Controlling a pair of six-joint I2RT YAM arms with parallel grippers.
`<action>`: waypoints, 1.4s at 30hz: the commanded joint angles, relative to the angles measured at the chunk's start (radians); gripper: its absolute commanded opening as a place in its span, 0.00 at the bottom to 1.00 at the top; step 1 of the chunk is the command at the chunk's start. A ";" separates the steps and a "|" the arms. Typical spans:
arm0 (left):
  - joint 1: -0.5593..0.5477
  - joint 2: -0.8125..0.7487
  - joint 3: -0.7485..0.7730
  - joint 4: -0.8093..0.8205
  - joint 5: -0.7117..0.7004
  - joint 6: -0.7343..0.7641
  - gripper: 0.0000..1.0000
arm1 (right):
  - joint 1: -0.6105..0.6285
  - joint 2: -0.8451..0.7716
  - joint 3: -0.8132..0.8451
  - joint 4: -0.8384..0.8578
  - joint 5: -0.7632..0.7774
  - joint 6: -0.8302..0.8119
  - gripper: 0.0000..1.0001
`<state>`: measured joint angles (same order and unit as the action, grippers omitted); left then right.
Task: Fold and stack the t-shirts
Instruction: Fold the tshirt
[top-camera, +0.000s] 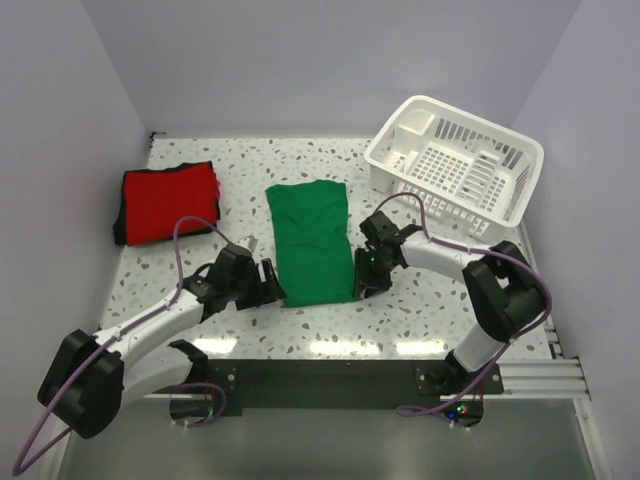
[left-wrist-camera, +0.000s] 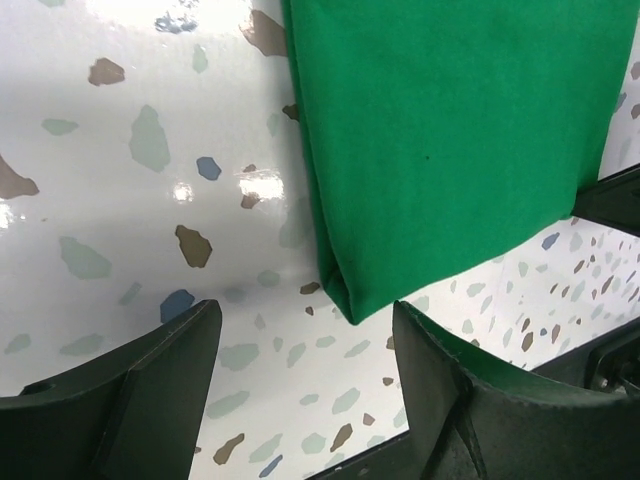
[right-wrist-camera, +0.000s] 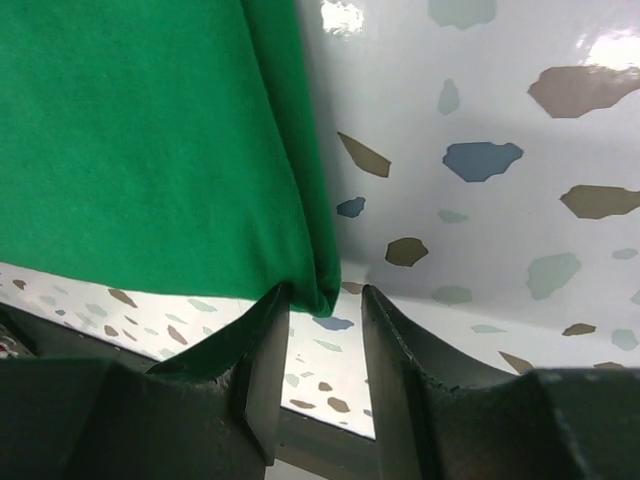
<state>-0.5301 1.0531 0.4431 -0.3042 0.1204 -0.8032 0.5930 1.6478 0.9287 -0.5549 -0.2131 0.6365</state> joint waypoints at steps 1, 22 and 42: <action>-0.031 -0.005 -0.003 0.023 -0.011 -0.036 0.73 | 0.027 -0.025 -0.008 0.036 -0.020 0.019 0.38; -0.076 0.123 -0.012 0.103 0.005 -0.090 0.53 | 0.062 0.041 -0.013 -0.002 -0.012 0.006 0.13; -0.110 0.130 -0.023 0.034 -0.060 -0.131 0.00 | 0.062 0.015 0.039 -0.117 0.021 -0.037 0.00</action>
<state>-0.6357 1.2091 0.4236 -0.1886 0.1242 -0.9287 0.6498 1.6894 0.9470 -0.5873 -0.2314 0.6243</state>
